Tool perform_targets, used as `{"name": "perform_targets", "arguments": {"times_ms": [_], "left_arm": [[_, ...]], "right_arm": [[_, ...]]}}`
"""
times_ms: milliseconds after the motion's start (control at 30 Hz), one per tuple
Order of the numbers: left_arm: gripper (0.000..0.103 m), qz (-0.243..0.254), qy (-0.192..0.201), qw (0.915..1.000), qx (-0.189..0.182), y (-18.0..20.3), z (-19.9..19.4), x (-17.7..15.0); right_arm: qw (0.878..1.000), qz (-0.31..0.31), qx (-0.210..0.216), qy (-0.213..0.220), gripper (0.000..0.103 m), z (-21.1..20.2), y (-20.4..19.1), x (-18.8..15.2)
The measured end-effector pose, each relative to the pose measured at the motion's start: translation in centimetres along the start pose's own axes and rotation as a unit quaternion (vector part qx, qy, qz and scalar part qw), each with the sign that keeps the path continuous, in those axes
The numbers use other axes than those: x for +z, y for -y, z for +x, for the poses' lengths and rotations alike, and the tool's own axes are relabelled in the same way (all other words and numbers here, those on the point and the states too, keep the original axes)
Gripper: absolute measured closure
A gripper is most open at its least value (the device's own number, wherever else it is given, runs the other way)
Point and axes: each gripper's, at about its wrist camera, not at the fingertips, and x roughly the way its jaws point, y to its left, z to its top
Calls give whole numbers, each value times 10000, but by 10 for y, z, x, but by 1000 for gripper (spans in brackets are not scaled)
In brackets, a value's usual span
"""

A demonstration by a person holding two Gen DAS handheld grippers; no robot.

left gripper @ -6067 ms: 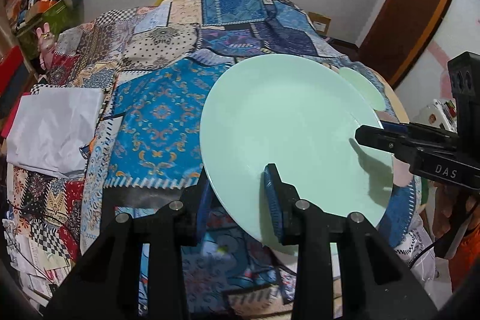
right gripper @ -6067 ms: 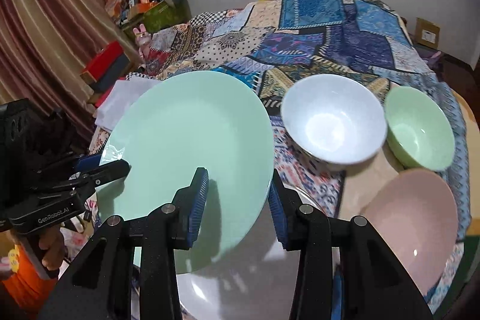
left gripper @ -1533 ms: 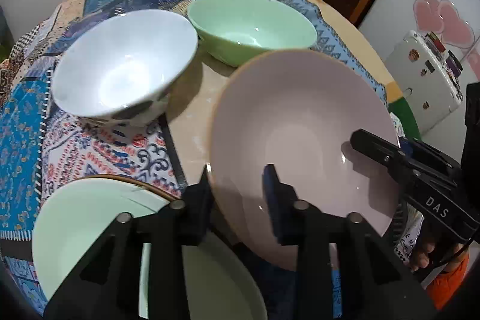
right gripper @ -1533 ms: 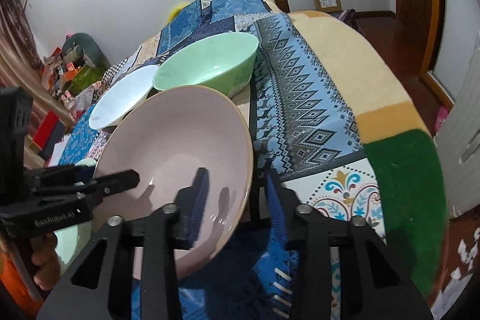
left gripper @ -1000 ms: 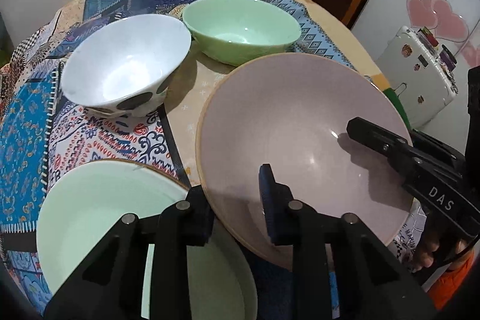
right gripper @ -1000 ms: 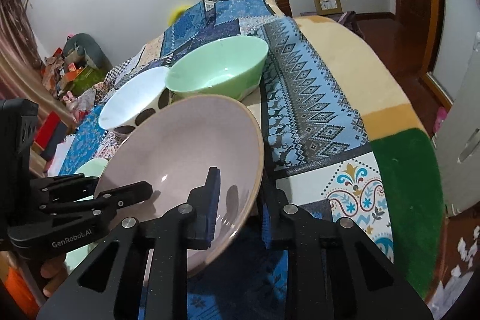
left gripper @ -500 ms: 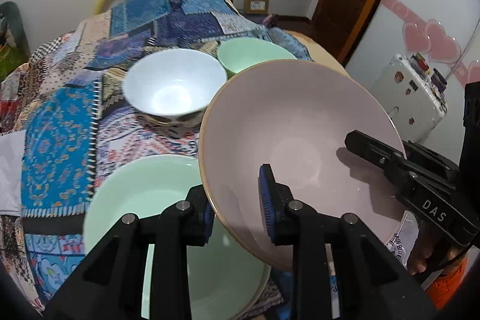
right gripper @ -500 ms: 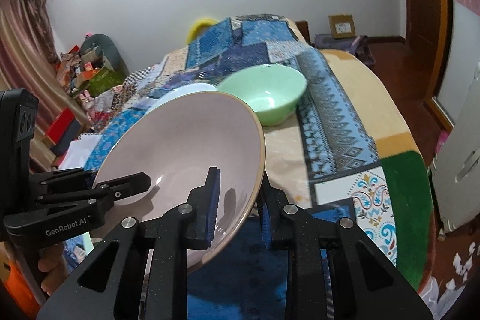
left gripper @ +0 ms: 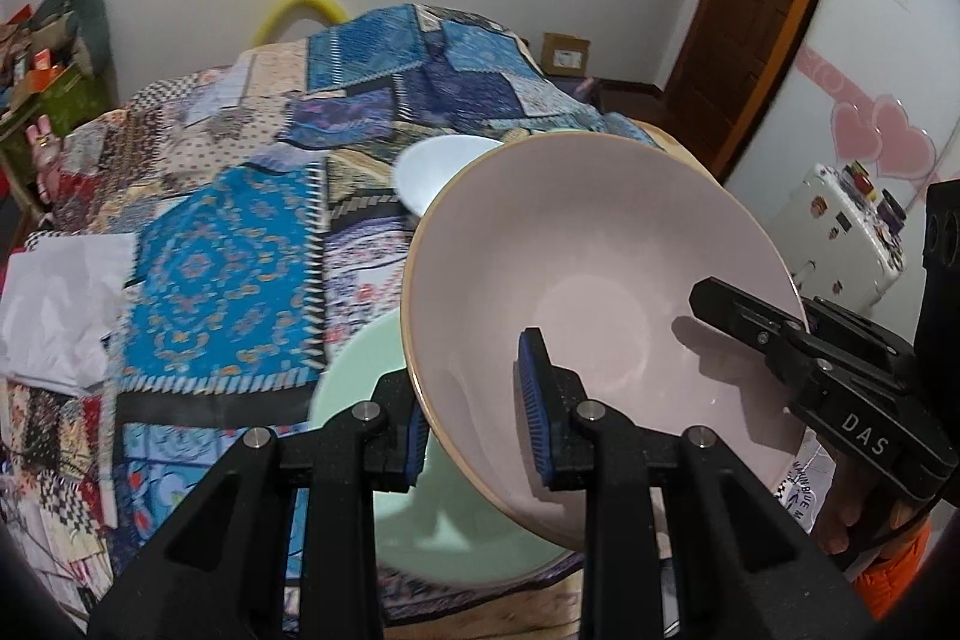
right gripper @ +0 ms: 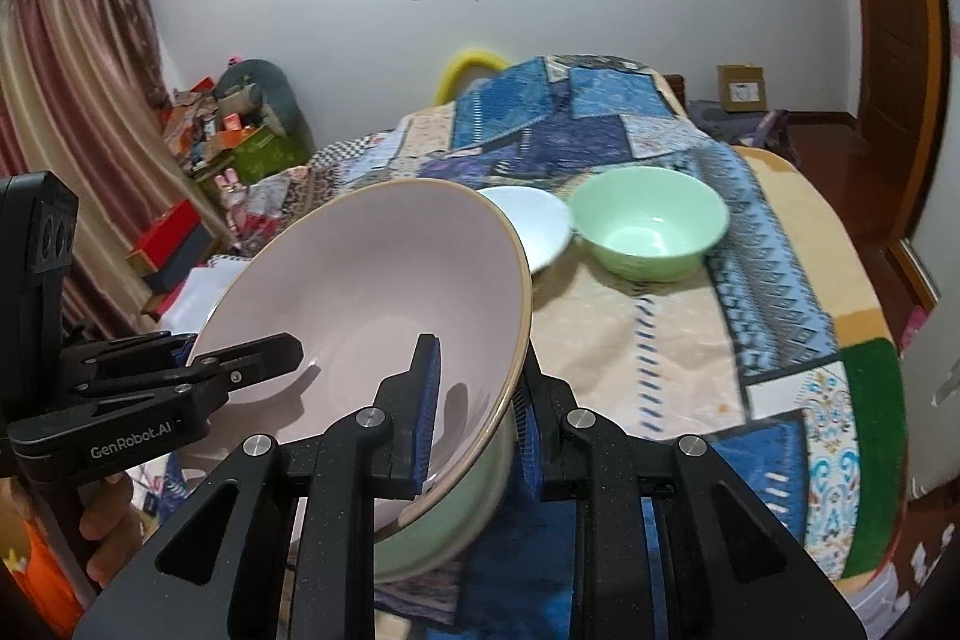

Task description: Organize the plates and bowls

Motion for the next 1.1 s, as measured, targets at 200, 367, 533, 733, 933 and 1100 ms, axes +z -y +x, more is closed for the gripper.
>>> {"name": "perform_targets", "arguments": {"times_ms": [200, 367, 533, 733, 933, 1100], "left_arm": [[76, -191, 126, 9996, 191, -33, -25, -9], [76, -360, 205, 9985, 352, -61, -41, -18], [76, -498, 251, 9969, 554, -88, -55, -28], [76, -677, 221, 9944, 785, -121, -63, -38], [76, -871, 171, 9915, 956, -150, -66, -48], [76, -1065, 63, 9895, 970, -174, -59, -55]], "right_arm": [[9995, -255, 189, -11, 82, 7, -31, 1], [9983, -475, 342, -53, 82, 17, -58, 3], [9965, -648, 512, -116, 82, 29, -81, 2], [9937, -814, 727, -239, 82, 44, -108, -2], [9906, -936, 909, -414, 82, 65, -134, -5], [9883, -1023, 963, -595, 82, 82, -148, -10]]}}
